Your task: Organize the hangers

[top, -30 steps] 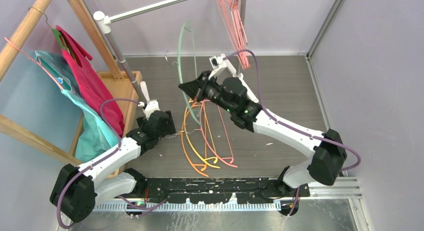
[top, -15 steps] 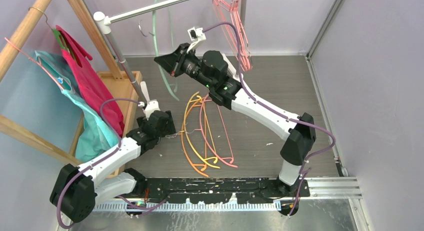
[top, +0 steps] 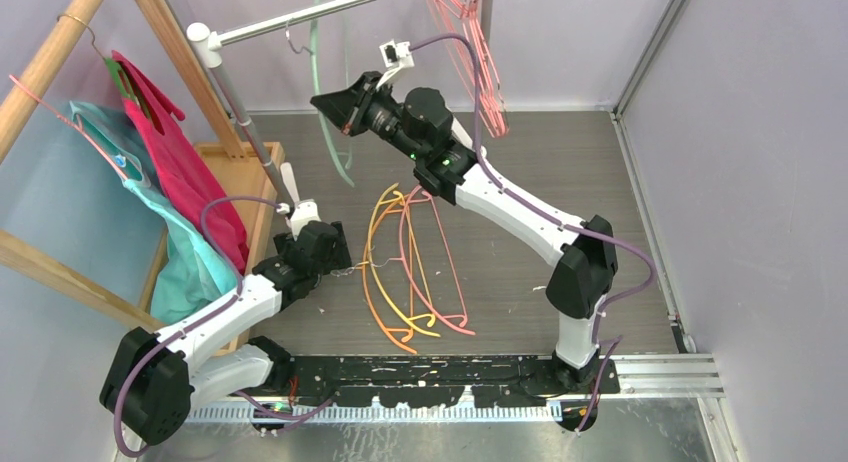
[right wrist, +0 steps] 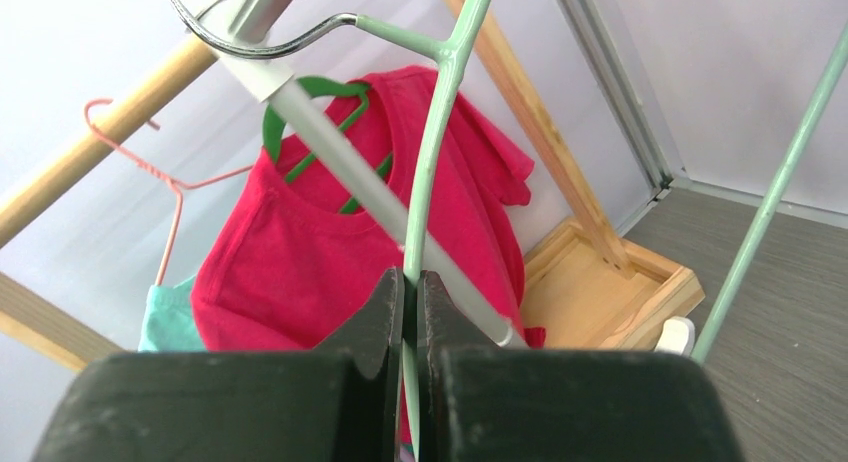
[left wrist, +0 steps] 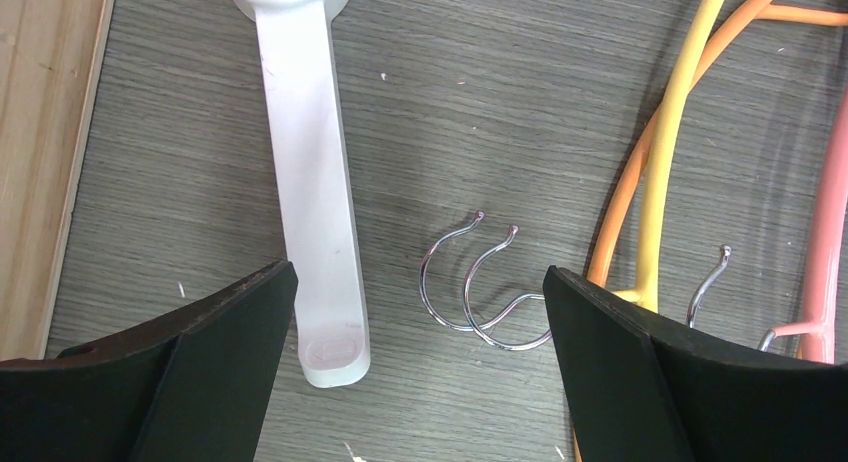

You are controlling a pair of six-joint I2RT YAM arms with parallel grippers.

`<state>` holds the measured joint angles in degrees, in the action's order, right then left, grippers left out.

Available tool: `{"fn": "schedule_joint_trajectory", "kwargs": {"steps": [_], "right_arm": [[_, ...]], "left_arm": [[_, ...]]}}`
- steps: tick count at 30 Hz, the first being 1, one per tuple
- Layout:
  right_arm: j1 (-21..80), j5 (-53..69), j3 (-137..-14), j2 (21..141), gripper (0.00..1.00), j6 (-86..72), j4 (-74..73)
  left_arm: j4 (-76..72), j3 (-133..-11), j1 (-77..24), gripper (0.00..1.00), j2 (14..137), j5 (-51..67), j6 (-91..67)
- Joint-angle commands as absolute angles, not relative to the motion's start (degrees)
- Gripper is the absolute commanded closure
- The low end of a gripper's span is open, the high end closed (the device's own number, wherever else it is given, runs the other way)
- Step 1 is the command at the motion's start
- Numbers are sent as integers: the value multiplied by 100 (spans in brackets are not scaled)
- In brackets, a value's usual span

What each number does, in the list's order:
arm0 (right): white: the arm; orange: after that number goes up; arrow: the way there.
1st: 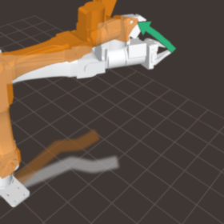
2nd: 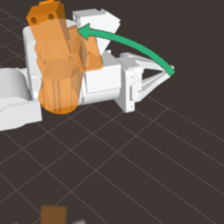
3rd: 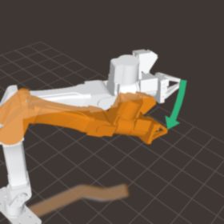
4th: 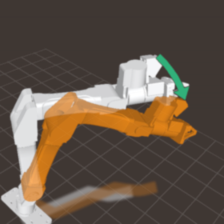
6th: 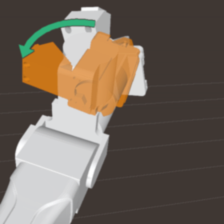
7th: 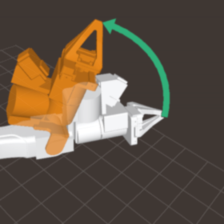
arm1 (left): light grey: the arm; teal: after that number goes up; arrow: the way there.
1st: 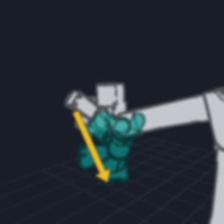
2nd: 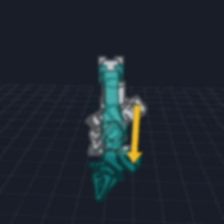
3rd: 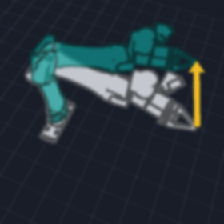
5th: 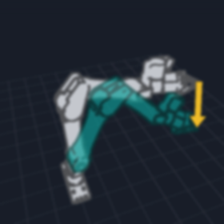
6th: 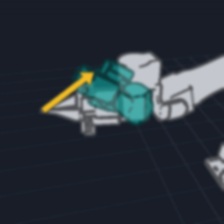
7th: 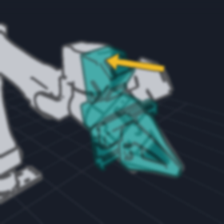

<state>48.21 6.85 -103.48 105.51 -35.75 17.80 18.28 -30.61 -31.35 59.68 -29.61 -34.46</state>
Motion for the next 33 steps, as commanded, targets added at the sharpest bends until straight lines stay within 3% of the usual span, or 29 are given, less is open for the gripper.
{"fn": "schedule_joint_trajectory", "kwargs": {"steps": [1, 13, 33], "right_arm": [[4522, 867, -10850, 10564, 99, -3934, 2650], [4423, 962, -11817, 11218, 99, -4107, 2219], [4937, 1449, -12121, 11870, 99, -4016, 1753]], "left_arm": [[1685, -3111, -3103, 2, 5909, -3111, -3358], [1678, -3187, -3103, 2, 6007, -3079, -3366], [1698, -3176, -3103, 2, 5934, -3072, -3393]]}}
